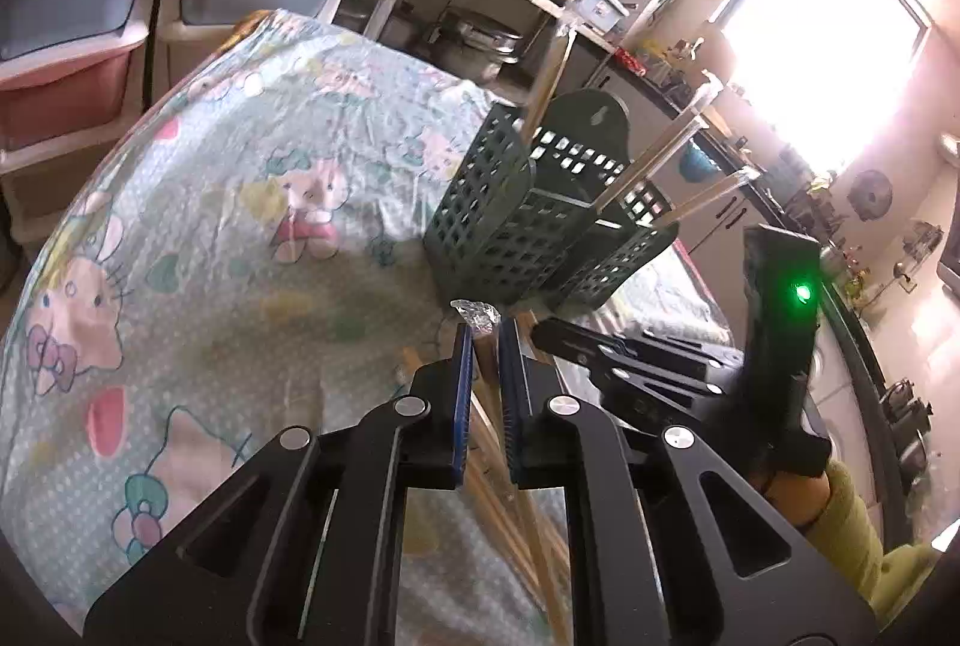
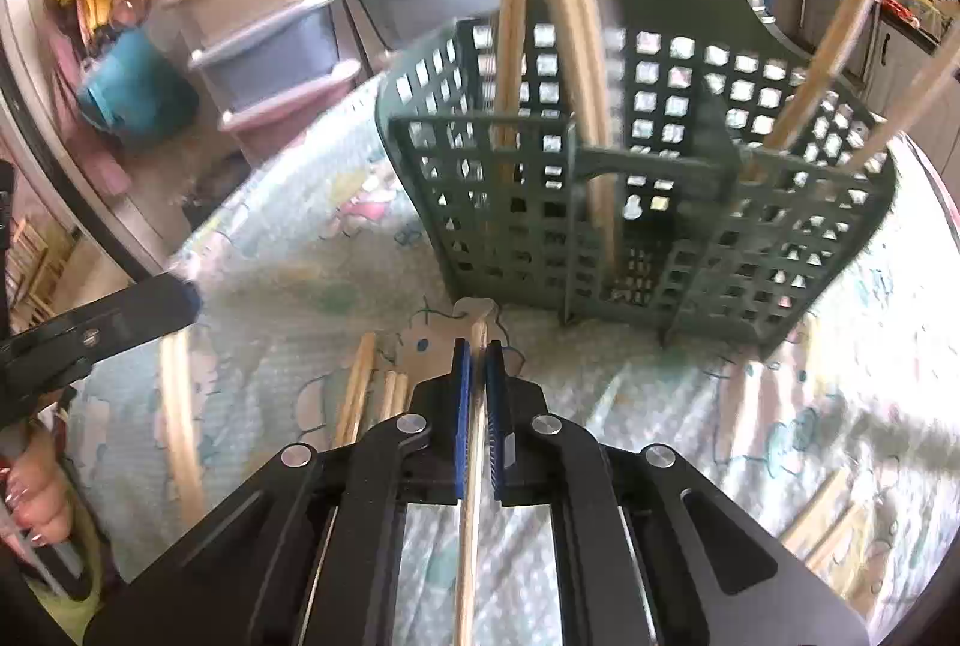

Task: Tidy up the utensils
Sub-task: 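Lift both held chopsticks up over the green caddy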

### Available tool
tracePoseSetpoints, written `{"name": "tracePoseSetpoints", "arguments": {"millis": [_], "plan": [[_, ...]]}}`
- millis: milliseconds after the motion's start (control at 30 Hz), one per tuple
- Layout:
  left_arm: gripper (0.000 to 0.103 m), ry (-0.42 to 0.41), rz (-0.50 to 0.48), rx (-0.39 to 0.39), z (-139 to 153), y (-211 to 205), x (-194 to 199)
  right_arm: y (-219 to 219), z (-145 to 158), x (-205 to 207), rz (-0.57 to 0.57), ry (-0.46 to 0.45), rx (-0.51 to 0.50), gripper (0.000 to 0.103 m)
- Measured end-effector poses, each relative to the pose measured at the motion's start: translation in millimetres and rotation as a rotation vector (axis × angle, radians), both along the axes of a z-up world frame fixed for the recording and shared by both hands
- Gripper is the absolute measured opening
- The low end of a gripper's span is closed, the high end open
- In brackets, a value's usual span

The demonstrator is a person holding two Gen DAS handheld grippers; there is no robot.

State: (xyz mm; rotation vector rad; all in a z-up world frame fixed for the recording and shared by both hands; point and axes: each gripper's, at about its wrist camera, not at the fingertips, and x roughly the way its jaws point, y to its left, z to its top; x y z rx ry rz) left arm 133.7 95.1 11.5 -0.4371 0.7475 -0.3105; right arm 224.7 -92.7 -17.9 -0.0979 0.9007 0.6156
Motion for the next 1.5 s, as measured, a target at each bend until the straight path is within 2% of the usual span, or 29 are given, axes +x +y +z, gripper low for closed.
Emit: {"name": "tracePoseSetpoints", "arguments": {"millis": [333,700,900,1200,1500], "plan": [[0.006,-0.083,-0.024,0.013,33,-14,1,-42,43,-34,-0.037,-0.109,0.154,0.005],[0.006,-0.179,-0.065,0.019,69,-36,1,-85,85,-69,-0.095,-0.24,0.265,0.005],[0.006,-0.224,-0.094,0.022,87,-47,3,-101,99,-80,-0.151,-0.301,0.306,0.005],[0.006,-0.283,-0.133,0.03,108,-62,8,-127,118,-98,-0.232,-0.442,0.329,0.005],[0.006,-0.327,-0.165,0.041,123,-79,11,-147,125,-100,-0.3,-0.494,0.347,0.005]]}}
